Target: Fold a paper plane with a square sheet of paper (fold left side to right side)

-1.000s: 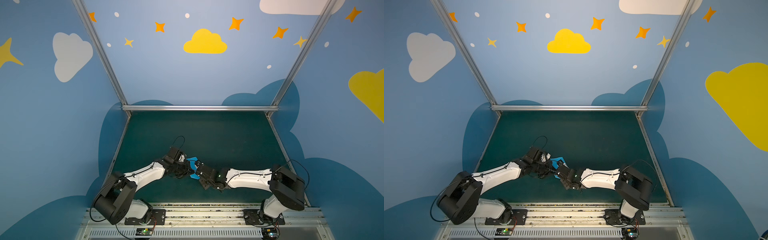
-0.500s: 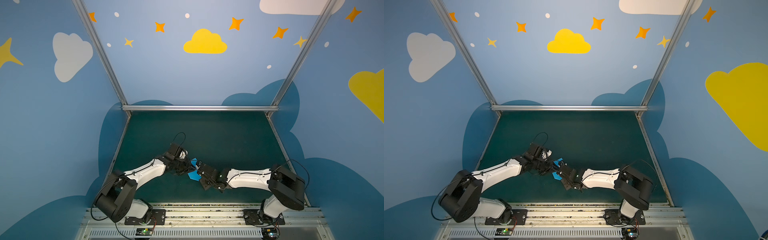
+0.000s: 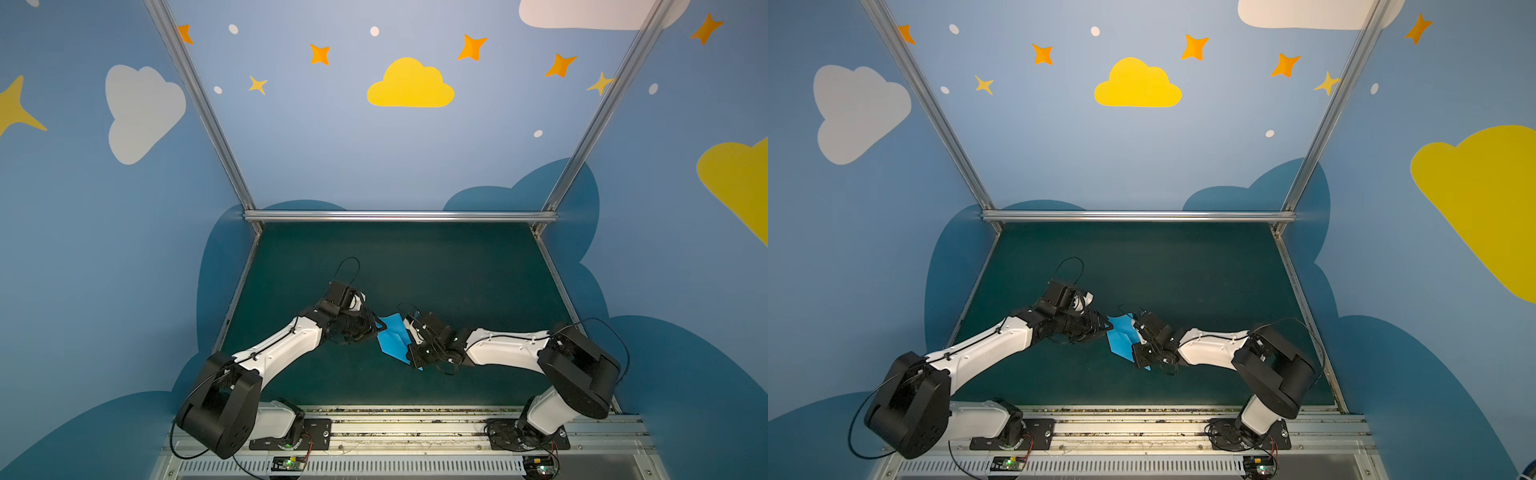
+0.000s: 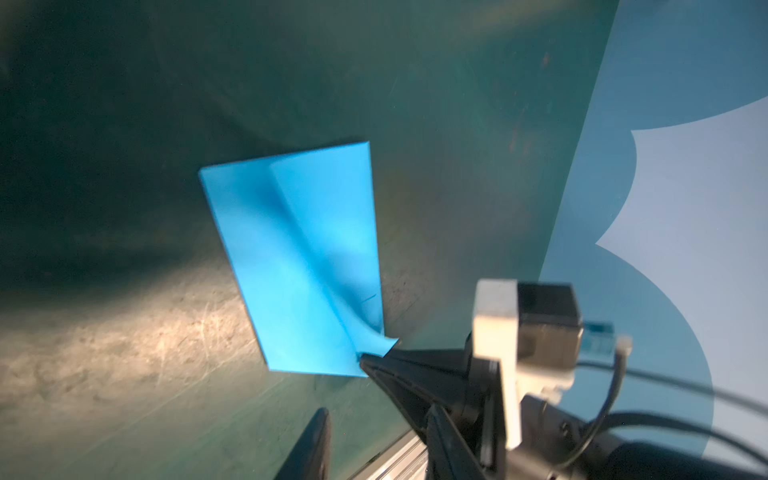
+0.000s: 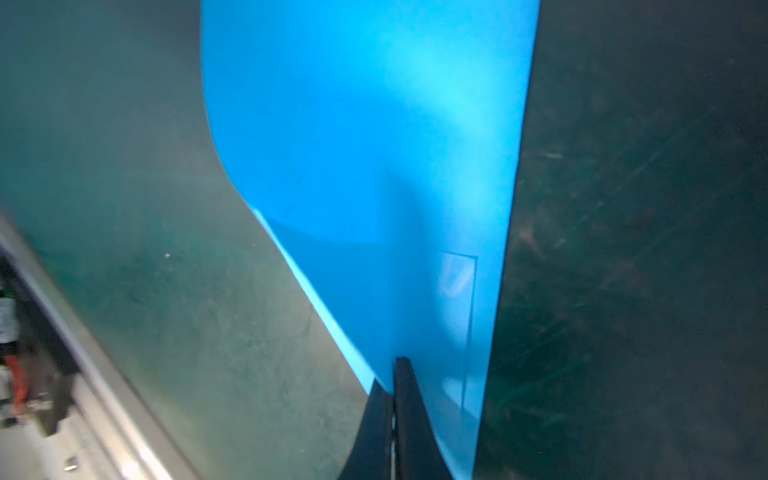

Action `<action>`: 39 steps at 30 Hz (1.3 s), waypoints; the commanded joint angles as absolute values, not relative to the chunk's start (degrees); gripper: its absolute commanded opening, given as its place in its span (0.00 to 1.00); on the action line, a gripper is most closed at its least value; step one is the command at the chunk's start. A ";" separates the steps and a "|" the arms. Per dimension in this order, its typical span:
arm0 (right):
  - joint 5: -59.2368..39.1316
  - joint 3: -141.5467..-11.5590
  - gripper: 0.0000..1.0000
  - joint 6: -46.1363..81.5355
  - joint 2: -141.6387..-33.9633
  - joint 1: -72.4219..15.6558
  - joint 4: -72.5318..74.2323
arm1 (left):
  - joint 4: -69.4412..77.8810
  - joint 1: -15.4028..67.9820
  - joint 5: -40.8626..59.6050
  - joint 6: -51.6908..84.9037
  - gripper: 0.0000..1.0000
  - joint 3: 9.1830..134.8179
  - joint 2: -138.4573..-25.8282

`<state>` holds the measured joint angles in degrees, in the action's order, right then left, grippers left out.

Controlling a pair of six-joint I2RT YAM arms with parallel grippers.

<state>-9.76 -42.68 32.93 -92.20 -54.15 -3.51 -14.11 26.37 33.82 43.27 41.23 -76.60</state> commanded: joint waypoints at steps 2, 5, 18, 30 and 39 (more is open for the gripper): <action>-19.16 -42.49 0.00 37.12 -93.35 -51.25 -1.75 | -13.78 26.19 34.60 41.92 0.34 38.58 -76.27; -23.18 -42.21 0.00 39.19 -94.64 -49.14 -0.78 | -12.69 26.28 34.72 42.36 0.28 37.13 -76.25; -30.78 -38.88 0.00 44.90 -98.22 -43.14 3.33 | -10.92 30.82 33.66 41.35 0.04 40.41 -82.27; -30.50 -34.07 0.00 46.06 -96.86 -41.49 5.73 | -7.76 34.48 33.11 40.30 0.04 47.07 -93.54; -32.10 -32.58 0.00 47.22 -97.47 -40.43 8.86 | -6.86 35.18 33.52 40.00 0.04 50.15 -98.45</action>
